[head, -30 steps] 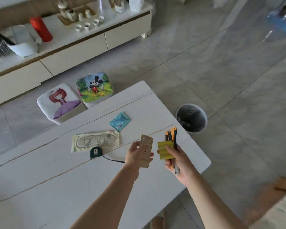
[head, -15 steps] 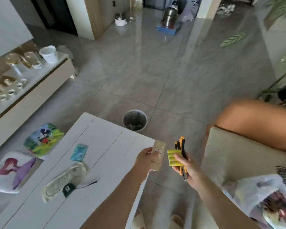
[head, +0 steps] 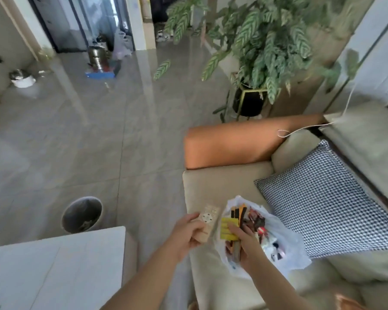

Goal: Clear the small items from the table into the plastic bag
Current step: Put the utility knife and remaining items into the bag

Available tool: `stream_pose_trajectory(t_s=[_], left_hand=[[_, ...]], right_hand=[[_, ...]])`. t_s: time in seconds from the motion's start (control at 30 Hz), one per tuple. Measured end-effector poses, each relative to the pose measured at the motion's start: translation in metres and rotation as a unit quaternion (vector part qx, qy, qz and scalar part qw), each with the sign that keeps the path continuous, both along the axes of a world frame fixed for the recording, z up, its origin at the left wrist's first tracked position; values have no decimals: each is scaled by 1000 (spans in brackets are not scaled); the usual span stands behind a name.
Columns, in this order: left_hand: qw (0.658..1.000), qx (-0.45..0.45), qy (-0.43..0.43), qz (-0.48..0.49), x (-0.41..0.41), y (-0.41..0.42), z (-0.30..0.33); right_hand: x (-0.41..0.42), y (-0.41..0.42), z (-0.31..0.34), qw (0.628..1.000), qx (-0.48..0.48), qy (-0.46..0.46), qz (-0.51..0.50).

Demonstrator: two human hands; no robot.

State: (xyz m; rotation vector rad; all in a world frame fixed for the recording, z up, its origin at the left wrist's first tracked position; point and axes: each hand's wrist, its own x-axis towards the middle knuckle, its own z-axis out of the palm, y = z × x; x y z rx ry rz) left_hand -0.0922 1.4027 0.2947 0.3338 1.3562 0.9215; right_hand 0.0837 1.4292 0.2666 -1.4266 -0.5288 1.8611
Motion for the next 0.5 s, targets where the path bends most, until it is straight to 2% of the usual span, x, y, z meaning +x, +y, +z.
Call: stream_pose_trajectory(t_s=[0.2, 0.27, 0.5], left_hand=[[995, -32, 15, -91, 85, 41, -24], [993, -41, 21, -112, 110, 52, -37], [981, -131, 110, -96, 161, 89, -96]], right_hand=[[79, 21, -34, 991, -100, -83, -23], [94, 30, -47, 986, -142, -80, -40], [121, 71, -102, 975, -191, -114, 4]])
